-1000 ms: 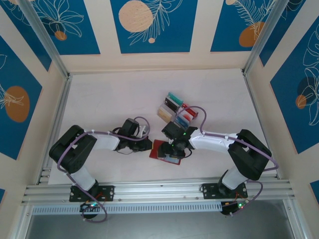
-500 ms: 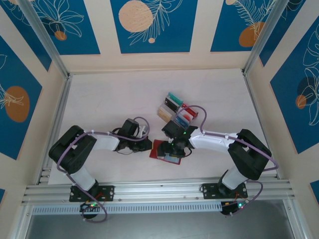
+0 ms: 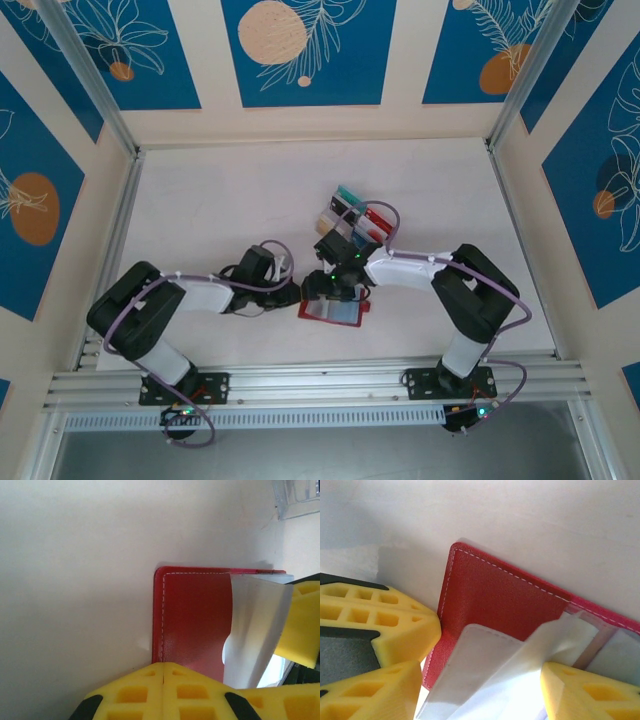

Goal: Put the credit cards into the card holder

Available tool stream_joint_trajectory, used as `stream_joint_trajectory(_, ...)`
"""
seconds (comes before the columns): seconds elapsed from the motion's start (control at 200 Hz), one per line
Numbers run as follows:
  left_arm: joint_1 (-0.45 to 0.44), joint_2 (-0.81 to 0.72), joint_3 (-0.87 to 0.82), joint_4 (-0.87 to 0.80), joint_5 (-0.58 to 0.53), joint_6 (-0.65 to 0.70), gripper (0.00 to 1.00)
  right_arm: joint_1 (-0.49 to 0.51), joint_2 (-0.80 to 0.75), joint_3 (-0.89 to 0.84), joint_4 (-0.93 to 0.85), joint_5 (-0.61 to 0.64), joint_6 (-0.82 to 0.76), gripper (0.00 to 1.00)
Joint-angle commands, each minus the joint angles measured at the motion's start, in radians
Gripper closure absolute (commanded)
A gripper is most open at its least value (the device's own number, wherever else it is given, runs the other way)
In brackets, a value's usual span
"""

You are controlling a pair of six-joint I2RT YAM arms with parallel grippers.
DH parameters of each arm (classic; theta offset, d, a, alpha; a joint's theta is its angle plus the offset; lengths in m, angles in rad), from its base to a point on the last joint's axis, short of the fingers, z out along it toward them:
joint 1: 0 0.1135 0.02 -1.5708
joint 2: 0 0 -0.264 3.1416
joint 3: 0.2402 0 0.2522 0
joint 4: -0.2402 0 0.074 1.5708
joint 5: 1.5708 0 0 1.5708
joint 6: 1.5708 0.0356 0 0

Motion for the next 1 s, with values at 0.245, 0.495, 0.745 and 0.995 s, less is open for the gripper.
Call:
stream_joint_trajectory(0.245, 0.001, -0.147, -0.102, -0.213, -0.162, -0.064, 1.00, -0.014, 0.115, 0.022, 0.126, -0.059, -0.107, 0.29)
stream_joint_trajectory(0.495, 0.077, -0.342, -0.104, -0.344, -0.150, -0.058, 0.91, -0.024, 0.087, 0.046, 0.082, -0.109, -0.142, 0.22)
stream_joint_trajectory(0.745, 0.096, -0.401, -0.029, -0.424, -0.100, 0.000, 0.84, -0.033, 0.068, 0.057, 0.104, -0.202, -0.115, 0.21)
stream_joint_trajectory(0.995, 0.097, -0.386, 0.025, -0.439, -0.071, 0.024, 0.83, -0.052, 0.041, 0.042, 0.156, -0.260, -0.083, 0.24)
